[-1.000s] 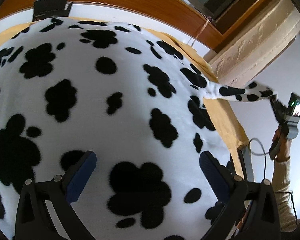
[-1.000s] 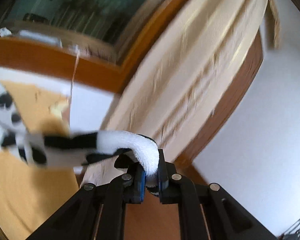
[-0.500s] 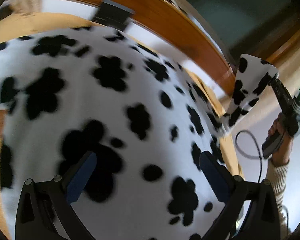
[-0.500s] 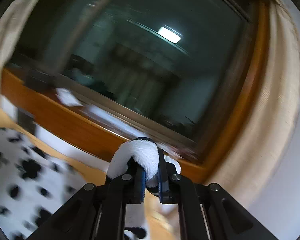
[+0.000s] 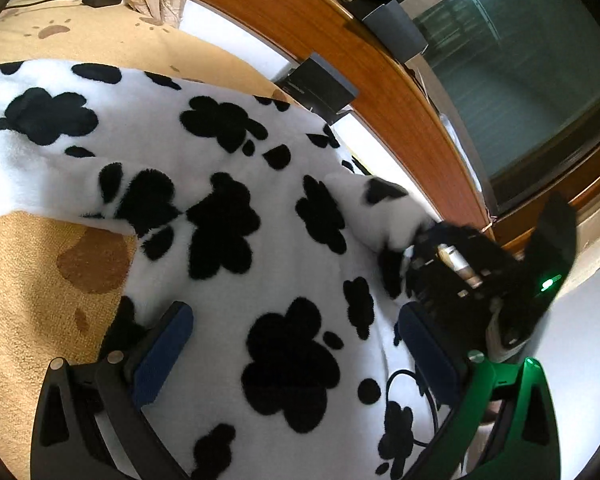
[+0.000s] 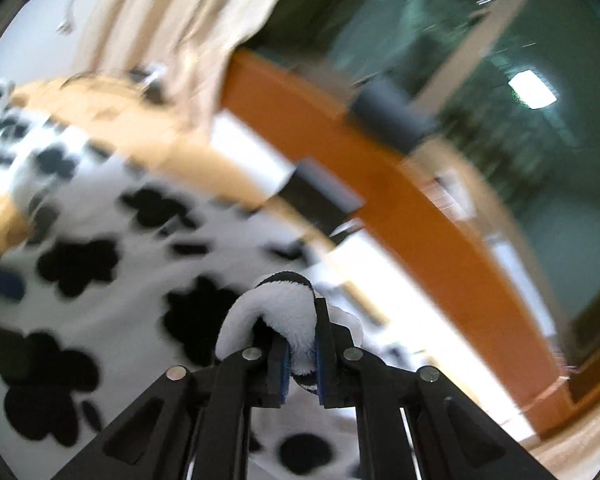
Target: Fold clothes
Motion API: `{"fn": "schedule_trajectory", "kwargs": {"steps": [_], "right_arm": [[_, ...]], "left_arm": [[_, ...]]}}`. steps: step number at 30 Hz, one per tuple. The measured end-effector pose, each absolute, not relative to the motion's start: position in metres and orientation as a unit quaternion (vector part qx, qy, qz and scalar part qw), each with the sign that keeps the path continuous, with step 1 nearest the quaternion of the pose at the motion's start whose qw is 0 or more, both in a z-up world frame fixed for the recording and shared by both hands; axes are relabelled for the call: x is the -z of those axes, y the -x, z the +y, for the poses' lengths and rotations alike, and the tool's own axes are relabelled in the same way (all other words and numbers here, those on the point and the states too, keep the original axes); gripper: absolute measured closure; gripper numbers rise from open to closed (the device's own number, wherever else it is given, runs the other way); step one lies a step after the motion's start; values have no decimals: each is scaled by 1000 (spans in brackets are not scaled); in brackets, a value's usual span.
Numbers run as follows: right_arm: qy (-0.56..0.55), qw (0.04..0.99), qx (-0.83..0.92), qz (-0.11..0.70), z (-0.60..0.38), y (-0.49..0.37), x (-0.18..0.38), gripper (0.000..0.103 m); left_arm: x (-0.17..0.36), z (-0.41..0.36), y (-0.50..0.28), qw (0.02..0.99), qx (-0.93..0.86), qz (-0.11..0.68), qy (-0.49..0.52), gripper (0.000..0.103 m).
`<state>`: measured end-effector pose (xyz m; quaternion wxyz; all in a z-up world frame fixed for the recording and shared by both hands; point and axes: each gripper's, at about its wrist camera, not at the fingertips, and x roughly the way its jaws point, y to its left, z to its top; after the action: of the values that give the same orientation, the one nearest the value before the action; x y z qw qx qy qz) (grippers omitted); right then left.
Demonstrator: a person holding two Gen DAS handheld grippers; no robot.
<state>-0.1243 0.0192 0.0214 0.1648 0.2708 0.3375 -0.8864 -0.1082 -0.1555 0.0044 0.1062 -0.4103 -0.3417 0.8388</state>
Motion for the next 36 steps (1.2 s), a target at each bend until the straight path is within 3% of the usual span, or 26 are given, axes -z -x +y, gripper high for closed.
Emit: {"fn": "schedule_trajectory", "kwargs": {"steps": [3, 5, 7, 8, 16, 29, 36], "right_arm": [[-301, 193, 882, 308, 27, 131, -14, 89], [-317, 202, 884, 276, 37, 135, -17, 73], [-321, 215, 895, 223, 57, 132, -31, 24], [-321, 222, 900, 195, 68, 129, -38, 21], [-342, 216, 914, 35, 146, 113, -59, 21], [-335, 141, 931, 14, 191, 66, -22, 21], [-346, 98, 932, -54, 220, 70, -5, 21]], "left_arm": [[-3, -154, 109, 106, -839, -343, 409, 0], [-2, -154, 109, 106, -839, -343, 409, 0], [-1, -156, 109, 108, -839, -341, 409, 0], [-1, -156, 109, 108, -840, -340, 409, 0], [-1, -156, 112, 108, -840, -343, 407, 0], [-32, -148, 127, 72, -864, -272, 418, 0], [-35, -152, 172, 100, -833, -319, 442, 0]]}}
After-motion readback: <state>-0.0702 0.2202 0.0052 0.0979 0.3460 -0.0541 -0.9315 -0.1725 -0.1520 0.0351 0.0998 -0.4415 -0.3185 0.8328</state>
